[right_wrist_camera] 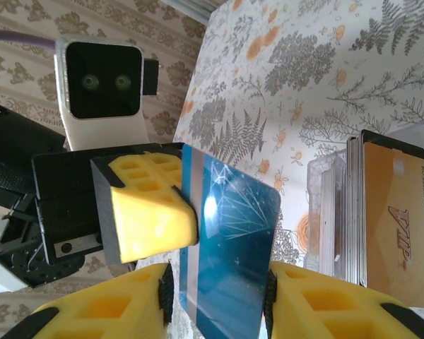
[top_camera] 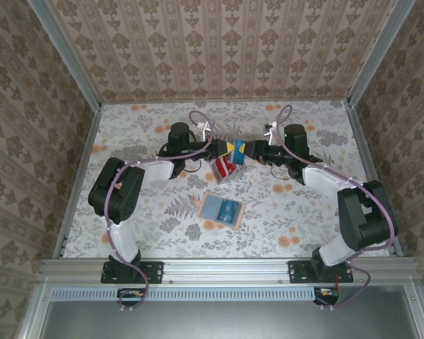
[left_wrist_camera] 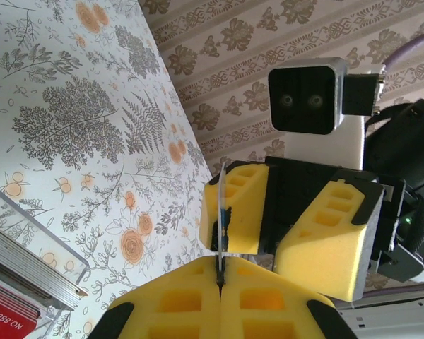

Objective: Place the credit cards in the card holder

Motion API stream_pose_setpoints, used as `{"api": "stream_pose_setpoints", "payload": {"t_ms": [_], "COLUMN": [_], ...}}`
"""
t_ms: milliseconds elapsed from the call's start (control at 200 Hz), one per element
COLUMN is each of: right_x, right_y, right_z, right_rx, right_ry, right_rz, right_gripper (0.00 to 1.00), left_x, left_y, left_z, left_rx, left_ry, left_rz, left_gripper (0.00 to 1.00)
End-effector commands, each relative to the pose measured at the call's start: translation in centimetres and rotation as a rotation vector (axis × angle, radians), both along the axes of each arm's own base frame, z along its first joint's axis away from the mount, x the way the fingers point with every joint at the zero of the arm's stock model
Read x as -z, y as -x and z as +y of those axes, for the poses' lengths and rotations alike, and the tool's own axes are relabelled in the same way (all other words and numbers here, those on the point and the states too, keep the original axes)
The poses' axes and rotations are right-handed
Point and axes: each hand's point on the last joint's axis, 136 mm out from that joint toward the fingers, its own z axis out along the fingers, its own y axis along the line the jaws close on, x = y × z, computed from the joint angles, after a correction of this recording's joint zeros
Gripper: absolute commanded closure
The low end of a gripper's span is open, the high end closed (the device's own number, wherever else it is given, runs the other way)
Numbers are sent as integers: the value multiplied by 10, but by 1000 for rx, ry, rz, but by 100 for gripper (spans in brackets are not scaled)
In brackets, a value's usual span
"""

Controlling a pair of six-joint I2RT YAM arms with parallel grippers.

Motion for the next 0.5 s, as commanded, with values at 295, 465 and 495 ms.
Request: {"api": "stream_pose_setpoints", "payload": {"t_ms": [295,465,495], "right_x": [1,4,6], "right_y": [9,9,9], "right_z": [14,7,4], "right_rx": [-128,-81,-62], "right_ry": [-44,3,15], "right_rz": [27,19,26], "right_gripper": [79,94,95], "left_x": [-20,-8,-6], "left_y": [4,-5,-7], "left_z": [-1,8,10], "left_rx": [43,-6,-16], "left_ry": [22,-12,-16], "left_rz": [-46,-10,-4], "left_gripper": [95,85,83]}}
